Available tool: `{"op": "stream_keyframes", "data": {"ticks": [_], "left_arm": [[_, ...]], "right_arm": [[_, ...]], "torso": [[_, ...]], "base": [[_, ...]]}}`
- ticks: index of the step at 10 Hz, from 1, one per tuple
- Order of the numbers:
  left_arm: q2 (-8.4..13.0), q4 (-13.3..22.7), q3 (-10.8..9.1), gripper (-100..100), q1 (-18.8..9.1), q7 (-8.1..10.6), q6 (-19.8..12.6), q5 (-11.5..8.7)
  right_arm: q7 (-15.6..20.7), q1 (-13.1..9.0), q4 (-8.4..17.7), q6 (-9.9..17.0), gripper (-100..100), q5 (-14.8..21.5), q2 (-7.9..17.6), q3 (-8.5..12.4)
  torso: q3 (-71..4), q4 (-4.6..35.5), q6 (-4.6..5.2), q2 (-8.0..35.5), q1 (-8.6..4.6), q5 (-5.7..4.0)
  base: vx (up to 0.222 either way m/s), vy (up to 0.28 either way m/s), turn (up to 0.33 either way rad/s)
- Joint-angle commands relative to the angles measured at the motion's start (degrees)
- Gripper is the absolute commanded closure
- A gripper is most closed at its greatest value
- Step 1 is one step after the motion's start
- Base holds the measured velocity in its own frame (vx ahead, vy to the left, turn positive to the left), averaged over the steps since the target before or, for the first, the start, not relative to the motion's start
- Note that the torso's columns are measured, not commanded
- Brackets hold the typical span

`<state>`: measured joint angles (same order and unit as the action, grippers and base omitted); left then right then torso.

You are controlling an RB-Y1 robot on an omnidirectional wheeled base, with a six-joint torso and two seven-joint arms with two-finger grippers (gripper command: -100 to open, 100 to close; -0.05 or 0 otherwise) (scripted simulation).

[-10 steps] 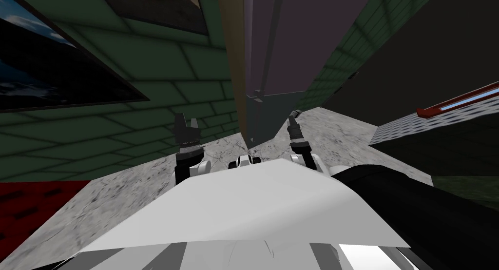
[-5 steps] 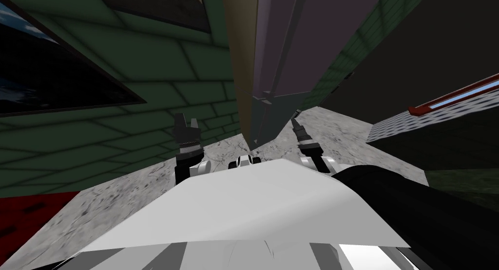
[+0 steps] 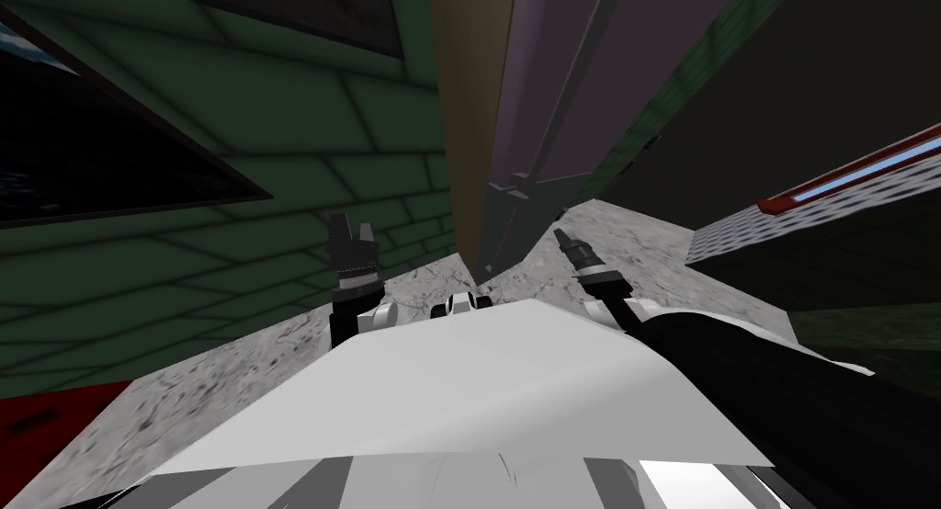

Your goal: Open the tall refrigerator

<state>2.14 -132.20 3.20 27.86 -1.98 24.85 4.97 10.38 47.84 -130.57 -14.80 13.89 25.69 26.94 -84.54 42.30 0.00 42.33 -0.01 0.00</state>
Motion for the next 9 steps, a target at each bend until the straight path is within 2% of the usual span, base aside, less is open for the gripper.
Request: {"op": "stream_keyframes", "data": {"ticks": [1, 8, 9], "left_arm": [[0.00, 0.00, 0.00, 0, 0.00, 0.00, 0.00, 0.00], [0.00, 0.00, 0.00, 0, 0.00, 0.00, 0.00, 0.00], [0.00, 0.00, 0.00, 0, 0.00, 0.00, 0.00, 0.00]], "right_arm": [[1.61, 2.62, -0.09, 1.53, -100, 1.87, 3.48, 3.23], [6.53, 10.16, 0.59, 5.63, -100, 7.70, 14.83, 12.46], [6.53, 10.16, 0.59, 5.63, -100, 7.70, 15.34, 12.46]], "torso": [[-0.07, -0.03, 0.00, -0.13, -0.02, 0.00], [-0.04, -0.02, 0.00, -0.09, 0.12, 0.03], [-0.10, -0.05, -0.01, -0.15, 0.10, 0.04]], "base": [[0.094, 0.120, -0.055], [0.074, 0.146, -0.064], [0.067, 0.122, -0.018]]}}
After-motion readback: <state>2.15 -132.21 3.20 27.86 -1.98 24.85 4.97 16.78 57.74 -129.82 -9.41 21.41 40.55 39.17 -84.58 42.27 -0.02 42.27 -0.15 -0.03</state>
